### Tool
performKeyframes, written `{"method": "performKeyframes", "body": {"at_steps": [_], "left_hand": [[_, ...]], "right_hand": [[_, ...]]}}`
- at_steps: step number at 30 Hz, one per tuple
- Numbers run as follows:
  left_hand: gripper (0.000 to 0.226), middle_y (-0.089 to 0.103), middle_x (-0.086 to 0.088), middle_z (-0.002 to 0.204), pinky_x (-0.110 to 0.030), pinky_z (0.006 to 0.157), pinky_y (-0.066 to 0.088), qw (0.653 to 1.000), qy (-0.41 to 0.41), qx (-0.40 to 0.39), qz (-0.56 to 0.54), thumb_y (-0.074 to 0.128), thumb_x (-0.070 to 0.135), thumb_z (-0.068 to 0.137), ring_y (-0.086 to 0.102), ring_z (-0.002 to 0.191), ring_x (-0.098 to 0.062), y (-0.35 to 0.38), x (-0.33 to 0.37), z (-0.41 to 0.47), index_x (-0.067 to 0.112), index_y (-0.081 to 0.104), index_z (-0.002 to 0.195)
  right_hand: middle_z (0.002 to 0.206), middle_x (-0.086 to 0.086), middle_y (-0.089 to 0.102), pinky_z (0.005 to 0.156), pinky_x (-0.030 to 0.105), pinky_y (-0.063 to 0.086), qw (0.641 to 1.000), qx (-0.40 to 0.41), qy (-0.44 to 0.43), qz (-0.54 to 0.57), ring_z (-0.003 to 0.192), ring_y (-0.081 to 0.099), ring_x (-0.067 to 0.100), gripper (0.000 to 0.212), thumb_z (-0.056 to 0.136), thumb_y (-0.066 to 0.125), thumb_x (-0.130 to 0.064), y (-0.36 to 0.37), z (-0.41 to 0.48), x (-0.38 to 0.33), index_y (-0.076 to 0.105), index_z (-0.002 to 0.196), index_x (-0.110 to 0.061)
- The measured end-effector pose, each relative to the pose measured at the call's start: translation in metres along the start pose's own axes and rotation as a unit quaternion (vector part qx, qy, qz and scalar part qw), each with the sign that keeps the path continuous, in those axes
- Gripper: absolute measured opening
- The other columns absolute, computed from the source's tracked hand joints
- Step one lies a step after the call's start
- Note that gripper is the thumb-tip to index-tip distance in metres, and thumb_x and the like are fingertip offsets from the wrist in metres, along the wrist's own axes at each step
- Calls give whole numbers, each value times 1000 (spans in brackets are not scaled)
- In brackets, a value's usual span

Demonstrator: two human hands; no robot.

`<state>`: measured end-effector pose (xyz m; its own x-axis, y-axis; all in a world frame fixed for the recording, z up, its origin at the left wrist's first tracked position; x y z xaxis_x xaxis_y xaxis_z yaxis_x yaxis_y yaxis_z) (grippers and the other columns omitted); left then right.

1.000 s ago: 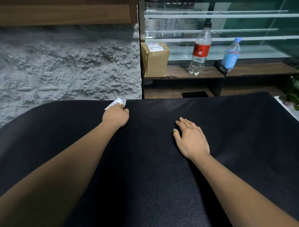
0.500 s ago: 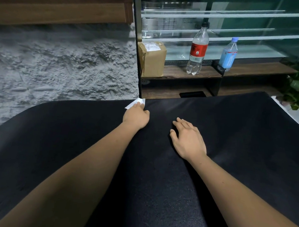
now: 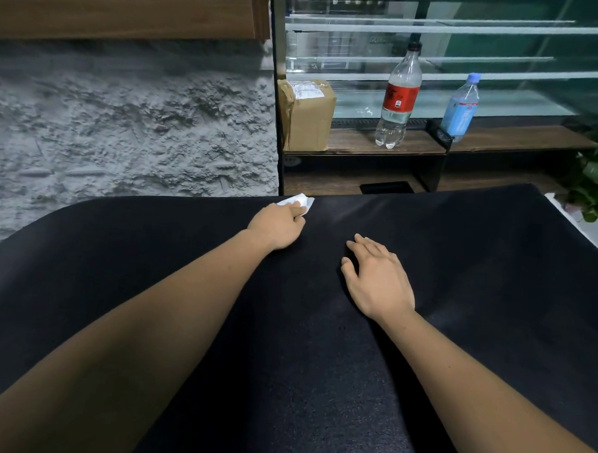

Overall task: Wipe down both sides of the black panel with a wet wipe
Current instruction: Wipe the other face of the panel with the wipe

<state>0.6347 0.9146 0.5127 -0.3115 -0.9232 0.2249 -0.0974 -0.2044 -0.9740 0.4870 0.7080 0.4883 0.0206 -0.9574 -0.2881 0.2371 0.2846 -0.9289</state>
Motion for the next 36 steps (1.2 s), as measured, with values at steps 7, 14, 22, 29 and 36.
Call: {"method": "performKeyframes", "body": {"at_steps": [7, 14, 22, 29, 36], "left_hand": [[51, 54, -8, 154, -39, 103, 48, 999, -32, 17, -15, 34, 37, 105, 52, 132, -32, -10, -29, 1, 42, 47, 154], [53, 41, -2, 165, -42, 118, 40, 996, -90, 13, -17, 34, 38, 106, 40, 149, -30, -21, -71, -7, 37, 43, 159], [54, 42, -5, 165, -41, 117, 38, 991, -131, 17, -15, 35, 37, 106, 40, 148, -31, -27, -106, -18, 36, 44, 159], [54, 39, -2, 167, -41, 121, 33, 989, -142, 13, -32, 35, 38, 106, 33, 152, -33, -25, -117, -29, 36, 41, 160], [51, 49, -3, 159, -40, 106, 43, 989, -142, 35, -23, 36, 33, 105, 47, 138, -36, -22, -118, -57, 35, 46, 155]], "right_hand": [[164, -7, 41, 123, 33, 25, 1000, 0, 1, 5, 153, 29, 10, 53, 108, 35, -49, 1, 0, 2, 52, 152, -25], [164, -9, 41, 122, 32, 24, 1000, 4, 6, 10, 153, 29, 8, 52, 108, 36, -49, 2, 0, 2, 52, 152, -27], [164, -9, 42, 122, 32, 24, 1000, 4, 4, 9, 153, 29, 8, 52, 108, 35, -49, 2, 0, 3, 53, 152, -27], [164, -9, 41, 123, 33, 24, 1000, 3, 4, 10, 154, 28, 8, 52, 108, 35, -49, 2, 0, 4, 52, 152, -27], [163, -9, 43, 122, 34, 25, 1000, 6, 3, 13, 153, 30, 8, 52, 107, 37, -49, 2, 0, 4, 53, 151, -26]]}}
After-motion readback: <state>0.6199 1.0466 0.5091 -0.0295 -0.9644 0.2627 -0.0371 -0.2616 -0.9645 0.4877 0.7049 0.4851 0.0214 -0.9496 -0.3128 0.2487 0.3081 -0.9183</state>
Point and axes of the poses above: each hand's wrist, its own z-axis towards the middle knuckle, its own y-axis out of the palm, x = y × z, the point moved 3 cm from there along z, towards the middle knuckle
